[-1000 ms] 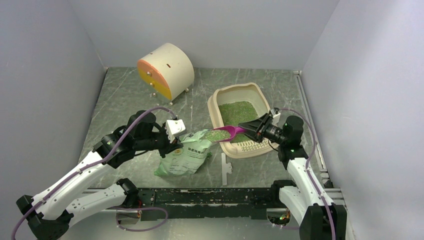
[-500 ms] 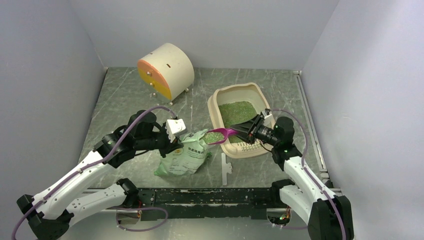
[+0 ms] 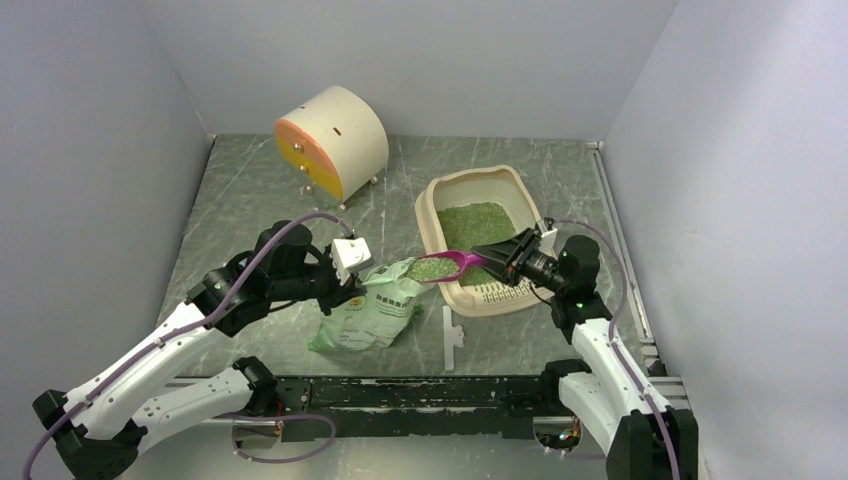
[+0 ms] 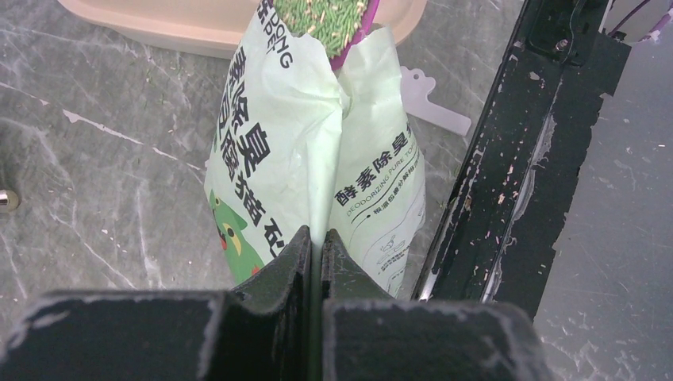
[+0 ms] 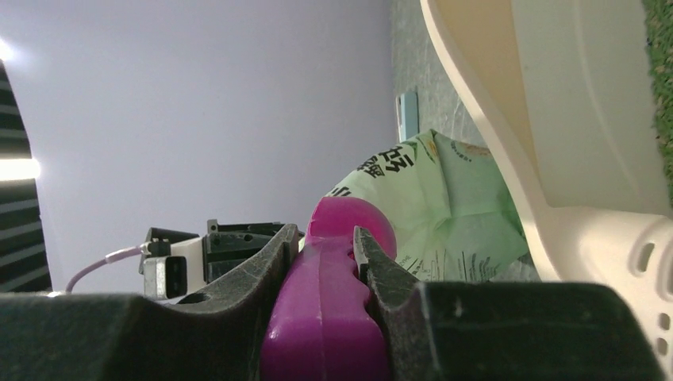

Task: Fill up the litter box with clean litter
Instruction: 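Scoop the cat litter from the cat litter bag, then pour the cat litter into the litter box.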

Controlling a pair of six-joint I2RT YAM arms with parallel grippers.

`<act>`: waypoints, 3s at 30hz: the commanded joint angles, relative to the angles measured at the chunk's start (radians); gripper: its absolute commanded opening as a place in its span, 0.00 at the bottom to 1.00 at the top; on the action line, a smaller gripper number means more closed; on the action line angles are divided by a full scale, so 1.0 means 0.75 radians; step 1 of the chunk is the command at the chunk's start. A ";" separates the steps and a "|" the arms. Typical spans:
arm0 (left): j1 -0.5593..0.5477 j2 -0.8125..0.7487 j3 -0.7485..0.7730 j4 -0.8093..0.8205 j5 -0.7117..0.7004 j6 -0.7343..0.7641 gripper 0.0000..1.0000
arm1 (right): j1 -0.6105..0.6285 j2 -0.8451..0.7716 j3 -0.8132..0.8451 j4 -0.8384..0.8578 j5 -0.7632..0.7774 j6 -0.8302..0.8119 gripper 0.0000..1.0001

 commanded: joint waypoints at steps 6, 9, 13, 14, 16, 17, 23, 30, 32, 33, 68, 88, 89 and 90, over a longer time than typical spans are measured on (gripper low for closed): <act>-0.004 -0.047 0.030 0.221 0.027 0.006 0.05 | -0.118 -0.075 -0.016 0.007 -0.112 0.014 0.00; -0.004 -0.046 0.030 0.222 0.027 0.005 0.05 | -0.140 -0.077 -0.014 0.000 -0.130 0.017 0.00; -0.003 -0.052 0.030 0.226 0.021 0.007 0.05 | -0.164 -0.090 -0.007 -0.026 -0.153 0.007 0.00; -0.003 -0.052 0.030 0.228 0.022 0.006 0.05 | -0.164 -0.092 -0.003 -0.034 -0.159 0.003 0.00; -0.004 -0.051 0.028 0.232 0.026 0.005 0.05 | -0.204 -0.096 0.000 -0.043 -0.171 0.001 0.00; -0.004 -0.051 0.026 0.234 0.027 0.005 0.05 | -0.214 -0.098 0.000 -0.042 -0.179 0.002 0.00; -0.004 -0.043 0.018 0.243 0.033 0.000 0.05 | -0.249 -0.113 0.000 -0.059 -0.205 0.002 0.00; -0.004 -0.040 0.019 0.245 0.031 0.007 0.05 | -0.303 -0.119 0.001 -0.026 -0.242 0.040 0.00; -0.004 -0.036 0.021 0.243 0.029 0.009 0.05 | -0.323 -0.119 0.007 -0.015 -0.254 0.052 0.00; -0.004 -0.033 0.024 0.243 0.027 0.010 0.05 | -0.333 -0.118 0.010 -0.011 -0.259 0.055 0.00; -0.004 -0.068 0.047 0.218 0.023 0.036 0.05 | -0.712 0.122 0.158 -0.081 -0.057 -0.184 0.00; -0.004 -0.027 0.043 0.253 0.023 0.011 0.05 | -0.417 0.353 0.442 -0.244 0.629 -0.407 0.00; -0.003 -0.024 0.044 0.253 0.023 0.008 0.05 | -0.384 0.377 0.454 -0.225 0.677 -0.397 0.00; -0.003 -0.025 0.046 0.253 0.022 0.006 0.05 | -0.357 0.398 0.466 -0.208 0.724 -0.389 0.00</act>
